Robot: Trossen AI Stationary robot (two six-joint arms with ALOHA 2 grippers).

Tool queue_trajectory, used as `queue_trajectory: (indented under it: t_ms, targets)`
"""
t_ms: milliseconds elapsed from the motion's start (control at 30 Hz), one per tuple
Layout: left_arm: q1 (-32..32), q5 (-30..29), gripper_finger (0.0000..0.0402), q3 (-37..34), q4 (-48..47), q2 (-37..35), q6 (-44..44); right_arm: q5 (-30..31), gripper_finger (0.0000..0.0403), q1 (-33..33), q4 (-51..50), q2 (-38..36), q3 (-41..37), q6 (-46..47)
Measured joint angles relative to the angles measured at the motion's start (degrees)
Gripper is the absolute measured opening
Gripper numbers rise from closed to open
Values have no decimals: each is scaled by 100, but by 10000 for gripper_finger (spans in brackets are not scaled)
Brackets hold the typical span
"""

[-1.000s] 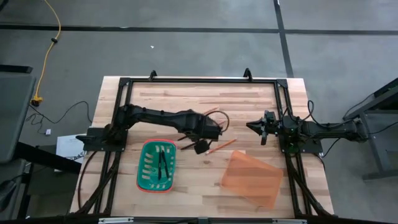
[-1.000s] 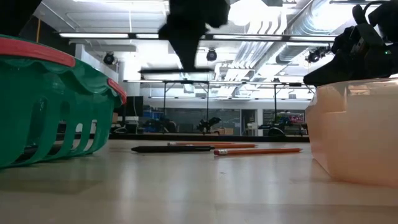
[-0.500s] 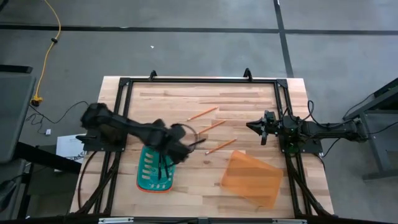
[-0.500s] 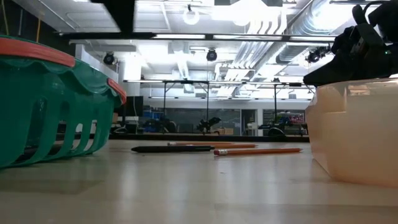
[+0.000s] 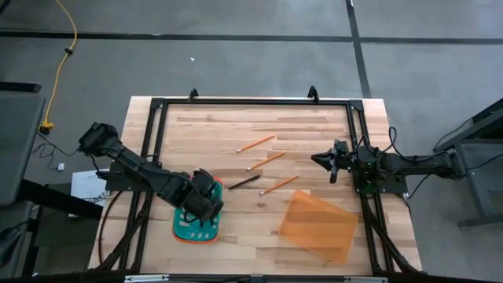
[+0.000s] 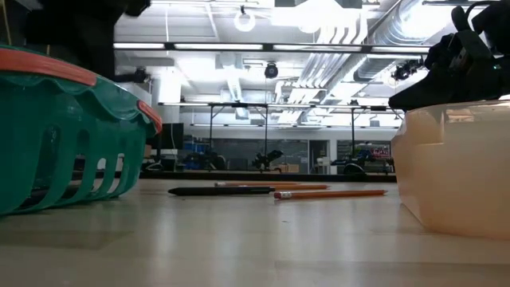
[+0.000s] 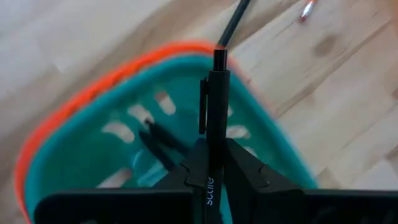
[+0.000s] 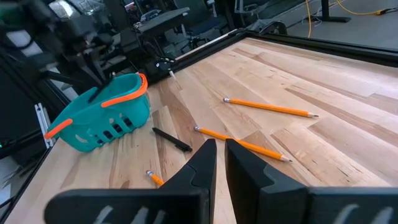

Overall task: Sort pens & pencils
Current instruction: Put the black pen into the green bin

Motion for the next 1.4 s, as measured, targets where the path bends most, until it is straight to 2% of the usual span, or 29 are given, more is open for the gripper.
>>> queue_trajectory:
  t_ms: [367, 600, 700, 833, 933, 1033, 1200, 1400]
  targets:
    - [-94, 613, 21, -1223, 1173, 1, -639, 1, 25, -1, 0, 0, 0, 0]
    - [-93, 817, 22, -1396, 1158, 2, -701, 1, 25, -1, 0, 0, 0, 0]
    - [-93, 821, 38, -1396, 1133, 2, -701, 1, 25, 1, 0, 0, 0, 0]
    - [-91, 819, 88, -1379, 1106, 2, -692, -1, 25, 0, 0, 0, 0, 0]
    - [-63, 827, 122, -1095, 673, 2, -559, 1, 25, 0, 0, 0, 0, 0]
    - [77, 758, 137, -468, -149, 2, -271, 0, 25, 1, 0, 0, 0, 0]
    - [414, 345, 128, 707, -1061, -3, 235, -1, 25, 1, 0, 0, 0, 0]
    - [980, 247, 105, 1219, -701, 84, 989, 0, 25, 1, 0, 0, 0, 0]
